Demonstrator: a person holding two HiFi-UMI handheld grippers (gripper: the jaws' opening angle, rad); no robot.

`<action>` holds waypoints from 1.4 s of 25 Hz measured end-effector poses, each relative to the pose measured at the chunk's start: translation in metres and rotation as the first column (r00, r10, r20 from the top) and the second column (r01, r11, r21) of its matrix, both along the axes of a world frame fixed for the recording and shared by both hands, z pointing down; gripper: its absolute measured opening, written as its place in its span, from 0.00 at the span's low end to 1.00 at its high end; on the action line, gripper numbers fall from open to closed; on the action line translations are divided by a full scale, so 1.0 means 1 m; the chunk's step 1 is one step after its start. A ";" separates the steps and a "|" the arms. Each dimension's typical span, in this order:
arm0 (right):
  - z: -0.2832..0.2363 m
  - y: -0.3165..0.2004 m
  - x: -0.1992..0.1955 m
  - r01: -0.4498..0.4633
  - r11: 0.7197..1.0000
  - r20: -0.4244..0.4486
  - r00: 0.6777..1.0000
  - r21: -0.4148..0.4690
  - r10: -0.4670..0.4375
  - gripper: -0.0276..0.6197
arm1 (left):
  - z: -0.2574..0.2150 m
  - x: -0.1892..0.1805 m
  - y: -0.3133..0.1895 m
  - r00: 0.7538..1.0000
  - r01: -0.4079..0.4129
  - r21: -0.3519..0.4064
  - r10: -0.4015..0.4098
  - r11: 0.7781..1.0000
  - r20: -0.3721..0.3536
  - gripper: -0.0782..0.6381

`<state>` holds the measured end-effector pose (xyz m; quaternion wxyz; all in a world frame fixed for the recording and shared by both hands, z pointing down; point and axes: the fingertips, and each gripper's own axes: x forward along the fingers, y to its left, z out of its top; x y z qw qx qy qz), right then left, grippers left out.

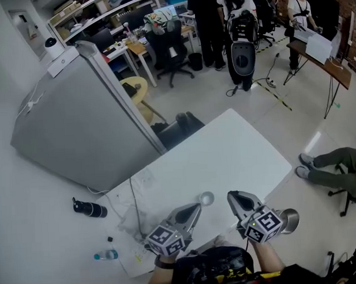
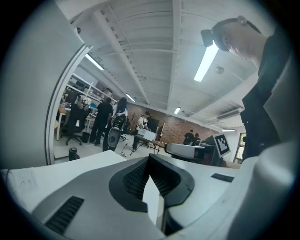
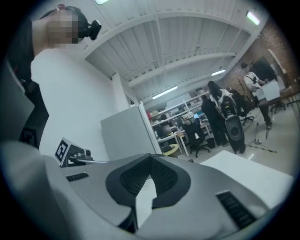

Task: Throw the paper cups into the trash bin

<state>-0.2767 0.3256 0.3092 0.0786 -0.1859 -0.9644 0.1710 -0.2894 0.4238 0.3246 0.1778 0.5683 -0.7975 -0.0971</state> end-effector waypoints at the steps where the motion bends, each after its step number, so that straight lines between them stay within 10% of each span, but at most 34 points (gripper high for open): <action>1: -0.004 0.011 -0.006 0.059 0.998 0.009 0.998 0.011 -0.060 0.05 | 0.000 -0.002 0.005 1.000 0.002 0.017 -0.002 1.000 -0.011 0.11; 4: -0.006 0.049 -0.016 0.228 0.974 -0.018 0.974 -0.009 -0.228 0.06 | -0.006 0.000 0.019 1.000 0.001 0.027 -0.001 1.000 0.007 0.11; 13: 0.001 0.110 -0.008 0.343 0.939 -0.050 0.939 0.016 -0.342 0.06 | -0.010 -0.003 0.051 0.989 0.076 0.038 -0.080 0.996 0.126 0.11; 19: 0.008 0.104 -0.009 0.338 0.941 -0.084 0.938 0.030 -0.335 0.05 | -0.009 -0.018 0.073 0.979 0.200 0.093 -0.203 0.975 0.024 0.11; 28: 0.096 0.077 -0.009 0.278 0.880 -0.185 0.957 0.384 -0.222 0.06 | 0.038 -0.019 0.063 0.966 0.219 0.026 -0.213 0.975 -0.149 0.11; 31: 0.154 0.067 -0.004 0.242 0.855 -0.261 0.956 0.460 -0.130 0.41 | 0.046 -0.018 0.067 0.953 0.244 0.014 -0.237 0.970 -0.190 0.11; 35: 0.227 0.060 -0.011 0.248 0.876 -0.348 0.932 0.414 -0.100 0.63 | 0.042 -0.018 0.077 0.947 0.269 0.023 -0.260 0.963 -0.191 0.11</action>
